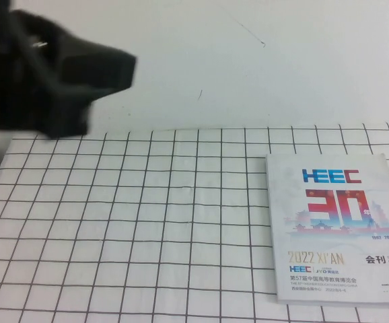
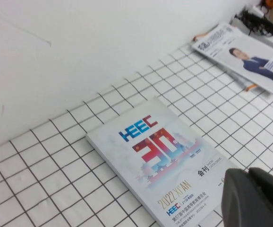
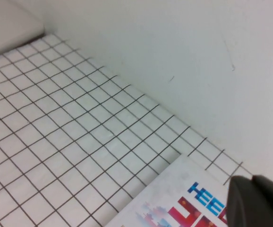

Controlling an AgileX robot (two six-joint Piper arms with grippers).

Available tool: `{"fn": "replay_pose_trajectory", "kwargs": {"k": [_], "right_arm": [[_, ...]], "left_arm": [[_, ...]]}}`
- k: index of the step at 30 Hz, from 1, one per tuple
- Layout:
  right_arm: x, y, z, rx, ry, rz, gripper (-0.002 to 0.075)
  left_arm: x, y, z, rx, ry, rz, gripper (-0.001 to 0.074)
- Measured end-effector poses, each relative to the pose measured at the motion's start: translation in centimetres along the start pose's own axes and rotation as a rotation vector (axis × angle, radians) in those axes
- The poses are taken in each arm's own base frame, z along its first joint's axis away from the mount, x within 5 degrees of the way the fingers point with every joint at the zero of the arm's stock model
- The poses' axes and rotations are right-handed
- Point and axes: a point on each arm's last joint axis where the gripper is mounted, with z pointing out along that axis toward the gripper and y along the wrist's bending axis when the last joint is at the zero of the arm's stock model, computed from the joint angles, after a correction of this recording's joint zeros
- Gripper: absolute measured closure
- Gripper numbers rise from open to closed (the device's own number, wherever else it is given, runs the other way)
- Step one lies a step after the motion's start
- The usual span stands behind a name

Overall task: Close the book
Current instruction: 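Close the open booklet and leave it lying on the table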

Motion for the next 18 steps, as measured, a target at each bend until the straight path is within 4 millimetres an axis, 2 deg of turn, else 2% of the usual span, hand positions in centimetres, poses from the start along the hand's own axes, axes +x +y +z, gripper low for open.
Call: {"fn": "replay_pose_trajectory", "kwargs": {"k": [1, 2, 3, 4, 5, 8, 11, 13, 18], "right_arm": [[0.8, 0.8, -1.4, 0.025, -0.028, -0.009, 0.0729], [1.6, 1.5, -2.4, 0.049, -0.054, -0.013, 0.0729], [2.9, 2.3, -3.4, 0.076, -0.083, -0.011, 0.0729], [3.7, 3.0, -4.6, 0.112, -0.133, -0.014, 0.0729], [4.9, 3.7, -5.4, 0.141, -0.172, -0.017, 0.0729], [8.0, 5.3, -6.5, 0.184, -0.240, -0.020, 0.0729], [10.5, 6.2, -6.1, 0.179, -0.227, -0.013, 0.0729], [11.6, 6.3, -5.3, 0.164, -0.192, -0.003, 0.0729], [13.6, 6.2, -3.3, 0.151, -0.116, 0.006, 0.0729]], "left_arm": [[0.9, -0.7, -2.2, -0.012, -0.042, 0.010, 0.0739], [1.7, -1.1, -3.5, -0.018, -0.066, 0.014, 0.0739], [3.2, -1.6, -5.4, -0.030, -0.100, 0.017, 0.0739], [4.3, -1.7, -6.1, -0.039, -0.107, 0.010, 0.0739], [5.9, -2.1, -8.0, -0.053, -0.160, 0.013, 0.0739], [10.6, -2.2, -10.9, -0.112, -0.262, -0.032, 0.0739], [14.4, -1.3, -11.4, -0.183, -0.300, -0.076, 0.0739], [16.0, -0.9, -11.3, -0.209, -0.304, -0.069, 0.0739], [17.8, -0.3, -10.4, -0.238, -0.251, 0.016, 0.0739]]}}
